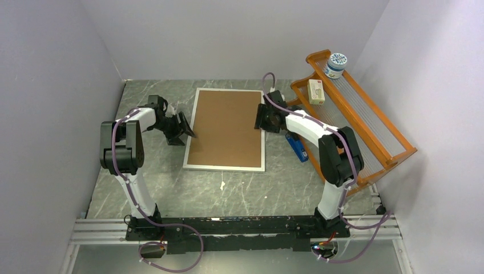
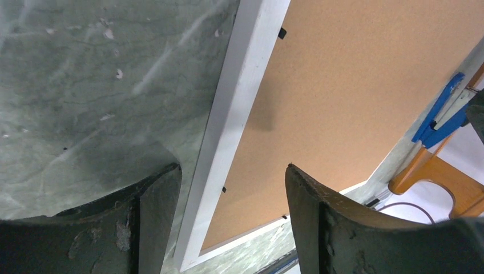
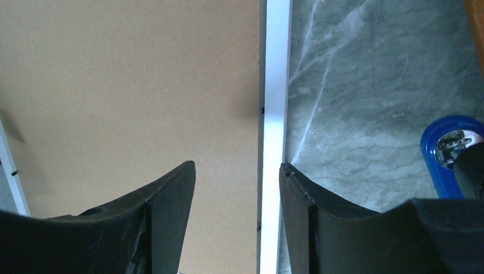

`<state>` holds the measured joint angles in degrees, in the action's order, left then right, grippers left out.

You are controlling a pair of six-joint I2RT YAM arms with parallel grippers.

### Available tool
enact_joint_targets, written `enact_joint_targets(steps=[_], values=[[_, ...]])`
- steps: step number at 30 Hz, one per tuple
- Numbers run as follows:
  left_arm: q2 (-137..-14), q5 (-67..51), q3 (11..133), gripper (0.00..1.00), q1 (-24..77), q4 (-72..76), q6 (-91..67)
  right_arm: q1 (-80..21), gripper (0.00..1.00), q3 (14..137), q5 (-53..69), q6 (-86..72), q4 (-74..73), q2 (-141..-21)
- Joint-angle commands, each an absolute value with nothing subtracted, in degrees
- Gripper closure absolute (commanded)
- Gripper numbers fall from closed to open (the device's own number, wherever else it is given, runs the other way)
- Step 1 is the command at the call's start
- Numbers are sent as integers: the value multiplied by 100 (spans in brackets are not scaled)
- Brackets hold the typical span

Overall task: Put the photo into the frame
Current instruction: Adjust the photo frame item on the photo frame.

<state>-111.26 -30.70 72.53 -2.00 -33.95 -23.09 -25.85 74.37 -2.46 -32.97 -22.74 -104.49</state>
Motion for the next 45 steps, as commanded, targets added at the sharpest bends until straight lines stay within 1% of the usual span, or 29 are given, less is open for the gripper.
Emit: enact_joint_targets(steps=[1, 6, 9, 15, 20, 26, 33, 37, 40, 43, 45], values=[[-11223, -2663, 7463, 26, -202, -3419, -2017, -2569, 41, 7690, -262, -3262, -2539, -10747], [-11256, -2662, 7450, 26, -202, -3410, -1961, -2574, 41, 7742, -261, -3121, -2605, -10971], [-11292, -2726, 7406, 26, -202, -3379, -1968, -2574, 44, 7784, -288, -3002, -2701, -11113], [-11322, -2708, 7522, 26, -202, -3436, -1876, -2560, 44, 7799, -118, -2974, -2597, -11032], [-11506, -2706, 8104, 25, -249, -3536, -1806, -2348, 39, 8267, -21, -3097, -2426, -10959], [-11896, -2694, 8989, 23, -363, -3491, -1911, -2133, 34, 9128, -26, -3059, -2251, -11400], [-12599, -2975, 9884, 20, -393, -3234, -2142, -1808, 34, 9969, 334, -3324, -1729, -12172], [-12926, -3129, 10283, 19, -392, -3092, -2232, -1780, 38, 10548, 462, -3195, -1762, -12712], [-13176, -3274, 10542, 19, -389, -3071, -2279, -1775, 42, 10871, 535, -3122, -1738, -13052], [-13460, -3308, 10753, 21, -393, -3162, -2321, -1775, 48, 11134, 613, -3063, -1780, -13292], [-13574, -3330, 10794, 23, -393, -3162, -2355, -1776, 50, 11275, 659, -3038, -1839, -13428]])
